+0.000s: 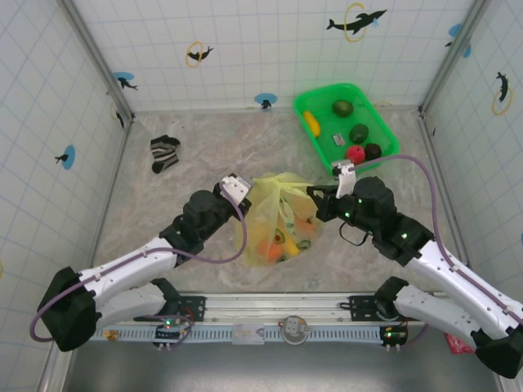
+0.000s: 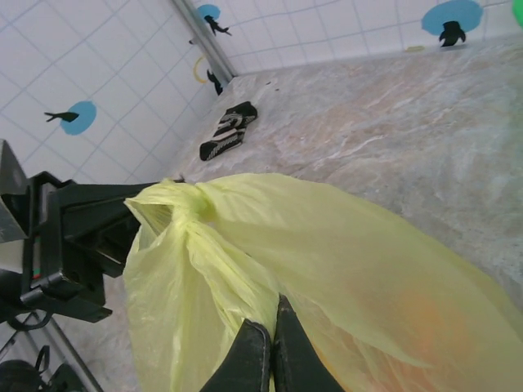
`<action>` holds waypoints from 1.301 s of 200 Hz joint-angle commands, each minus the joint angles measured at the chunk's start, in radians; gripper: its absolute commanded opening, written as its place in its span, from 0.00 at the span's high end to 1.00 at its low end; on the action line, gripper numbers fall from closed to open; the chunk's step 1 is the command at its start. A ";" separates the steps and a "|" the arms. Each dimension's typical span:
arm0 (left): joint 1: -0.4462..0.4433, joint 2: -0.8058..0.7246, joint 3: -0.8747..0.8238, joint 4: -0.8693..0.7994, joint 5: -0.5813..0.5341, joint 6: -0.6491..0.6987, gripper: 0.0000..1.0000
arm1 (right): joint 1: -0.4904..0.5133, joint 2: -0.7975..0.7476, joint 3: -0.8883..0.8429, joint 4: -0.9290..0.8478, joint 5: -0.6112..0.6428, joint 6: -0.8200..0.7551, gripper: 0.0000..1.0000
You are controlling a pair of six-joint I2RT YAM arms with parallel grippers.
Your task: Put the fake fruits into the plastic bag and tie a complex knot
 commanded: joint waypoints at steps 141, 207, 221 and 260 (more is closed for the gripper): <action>0.007 0.075 0.358 -0.384 0.237 -0.120 1.00 | -0.025 0.101 -0.014 0.055 0.015 -0.036 1.00; 0.007 0.041 0.426 -0.446 0.121 -0.019 1.00 | 0.041 0.143 0.003 0.081 0.077 -0.092 1.00; 0.007 0.048 0.423 -0.449 0.120 -0.020 1.00 | 0.047 0.139 0.013 0.069 0.103 -0.104 1.00; 0.006 0.015 0.311 -0.374 0.124 -0.105 1.00 | 0.050 0.101 -0.019 0.106 0.181 -0.070 1.00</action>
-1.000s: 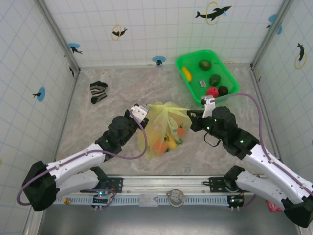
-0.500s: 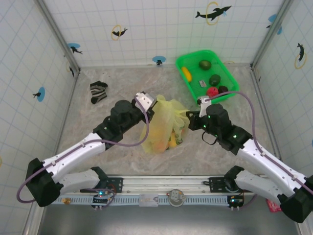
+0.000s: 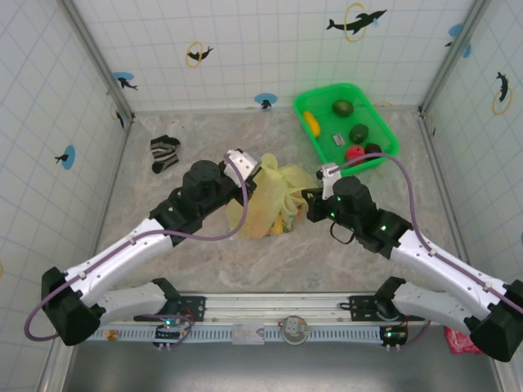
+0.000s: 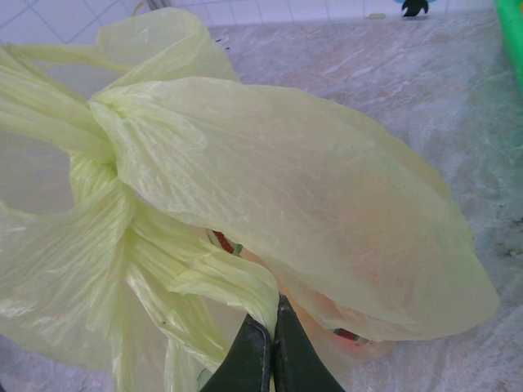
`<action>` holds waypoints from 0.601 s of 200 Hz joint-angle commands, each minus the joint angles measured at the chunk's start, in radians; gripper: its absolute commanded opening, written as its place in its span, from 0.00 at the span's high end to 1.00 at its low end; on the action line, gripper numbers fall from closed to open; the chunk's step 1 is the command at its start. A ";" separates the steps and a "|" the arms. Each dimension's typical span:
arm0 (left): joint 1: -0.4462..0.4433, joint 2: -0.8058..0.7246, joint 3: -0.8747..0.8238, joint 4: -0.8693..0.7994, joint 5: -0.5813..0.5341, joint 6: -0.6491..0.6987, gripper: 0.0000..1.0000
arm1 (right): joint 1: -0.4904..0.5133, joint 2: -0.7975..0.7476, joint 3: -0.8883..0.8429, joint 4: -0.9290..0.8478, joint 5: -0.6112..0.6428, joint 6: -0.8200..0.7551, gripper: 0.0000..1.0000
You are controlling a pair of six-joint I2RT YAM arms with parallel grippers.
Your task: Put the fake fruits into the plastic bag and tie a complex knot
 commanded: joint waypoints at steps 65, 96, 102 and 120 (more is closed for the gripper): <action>0.004 -0.117 -0.311 0.397 -0.072 -0.273 1.00 | 0.014 -0.120 -0.273 0.444 0.003 0.177 1.00; 0.003 -0.131 -0.297 0.384 -0.119 -0.232 1.00 | 0.025 -0.092 -0.268 0.437 0.001 0.170 1.00; 0.003 -0.134 -0.294 0.376 -0.119 -0.226 1.00 | 0.027 -0.090 -0.269 0.439 0.003 0.170 1.00; 0.004 -0.138 -0.285 0.353 -0.112 -0.217 1.00 | 0.030 -0.090 -0.274 0.449 0.005 0.169 1.00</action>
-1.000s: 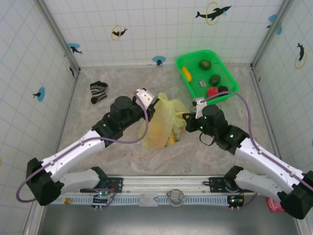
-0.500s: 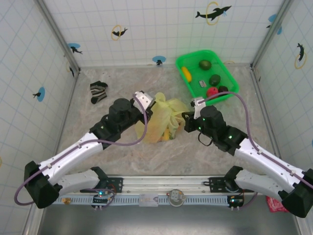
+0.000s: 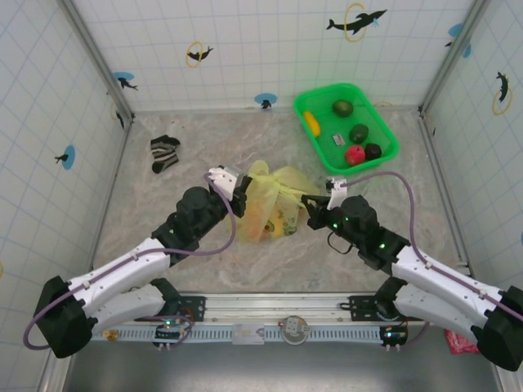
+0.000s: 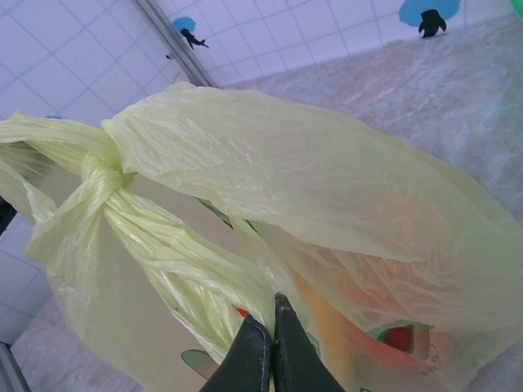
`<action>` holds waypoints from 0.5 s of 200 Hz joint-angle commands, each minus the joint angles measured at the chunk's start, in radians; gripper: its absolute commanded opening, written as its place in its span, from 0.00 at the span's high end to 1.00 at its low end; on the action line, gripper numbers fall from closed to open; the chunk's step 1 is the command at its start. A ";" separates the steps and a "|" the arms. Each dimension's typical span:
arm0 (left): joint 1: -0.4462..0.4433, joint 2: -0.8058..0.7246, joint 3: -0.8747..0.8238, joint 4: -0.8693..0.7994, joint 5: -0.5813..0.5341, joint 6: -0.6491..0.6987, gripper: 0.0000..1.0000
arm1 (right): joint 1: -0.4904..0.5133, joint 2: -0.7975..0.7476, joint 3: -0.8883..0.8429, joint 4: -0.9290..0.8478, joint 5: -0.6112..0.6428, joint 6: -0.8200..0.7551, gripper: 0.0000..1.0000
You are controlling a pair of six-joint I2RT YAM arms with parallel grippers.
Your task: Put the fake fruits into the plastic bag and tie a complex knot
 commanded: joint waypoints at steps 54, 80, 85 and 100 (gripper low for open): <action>0.003 -0.053 0.028 -0.033 0.017 0.009 0.90 | 0.012 0.013 -0.010 0.102 0.000 0.007 1.00; 0.003 -0.073 0.020 -0.055 0.016 -0.004 0.76 | 0.012 0.011 -0.021 0.115 -0.001 0.010 1.00; 0.003 -0.076 0.018 -0.059 0.017 -0.008 0.74 | 0.012 0.010 -0.023 0.117 -0.002 0.010 1.00; 0.003 -0.085 0.013 -0.076 0.030 -0.008 0.70 | 0.012 0.008 -0.027 0.118 -0.001 0.008 1.00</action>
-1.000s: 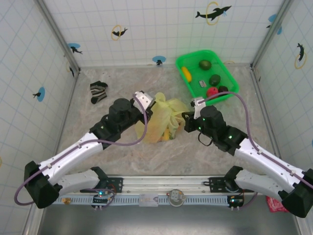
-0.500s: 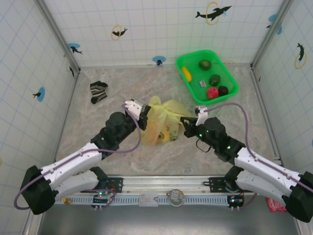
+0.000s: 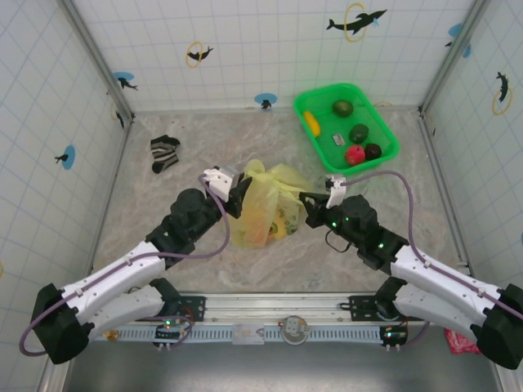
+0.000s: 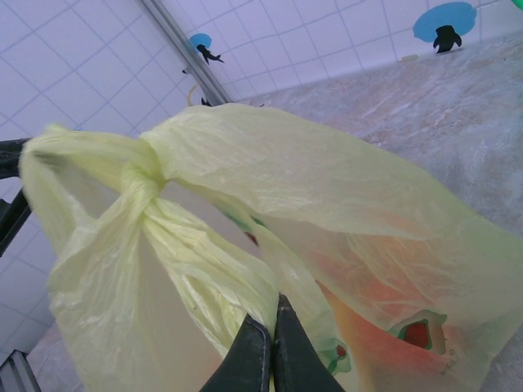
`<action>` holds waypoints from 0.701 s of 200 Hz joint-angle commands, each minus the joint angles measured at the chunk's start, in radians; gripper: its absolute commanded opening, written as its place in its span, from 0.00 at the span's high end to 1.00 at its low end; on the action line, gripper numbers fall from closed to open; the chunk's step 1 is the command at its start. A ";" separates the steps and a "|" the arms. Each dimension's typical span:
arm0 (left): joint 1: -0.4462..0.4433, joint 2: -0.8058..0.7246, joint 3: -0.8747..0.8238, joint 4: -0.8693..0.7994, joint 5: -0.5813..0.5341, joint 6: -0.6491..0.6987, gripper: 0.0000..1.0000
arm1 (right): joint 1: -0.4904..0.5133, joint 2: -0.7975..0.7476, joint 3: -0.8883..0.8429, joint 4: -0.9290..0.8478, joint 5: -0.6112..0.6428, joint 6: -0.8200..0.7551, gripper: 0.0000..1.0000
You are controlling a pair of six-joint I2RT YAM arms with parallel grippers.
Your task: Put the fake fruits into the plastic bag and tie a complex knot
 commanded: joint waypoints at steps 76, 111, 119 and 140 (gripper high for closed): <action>0.004 -0.096 0.078 -0.104 -0.008 -0.040 0.49 | 0.006 -0.016 -0.054 0.066 -0.014 -0.009 1.00; 0.005 0.025 0.151 -0.207 0.033 -0.098 0.47 | 0.007 -0.002 -0.067 0.064 -0.028 -0.017 1.00; 0.005 0.047 0.145 -0.212 0.049 -0.104 0.48 | 0.008 0.000 -0.065 0.064 -0.028 -0.019 1.00; 0.009 0.080 0.097 -0.198 0.080 -0.119 0.57 | 0.008 0.005 -0.058 0.064 -0.029 -0.028 1.00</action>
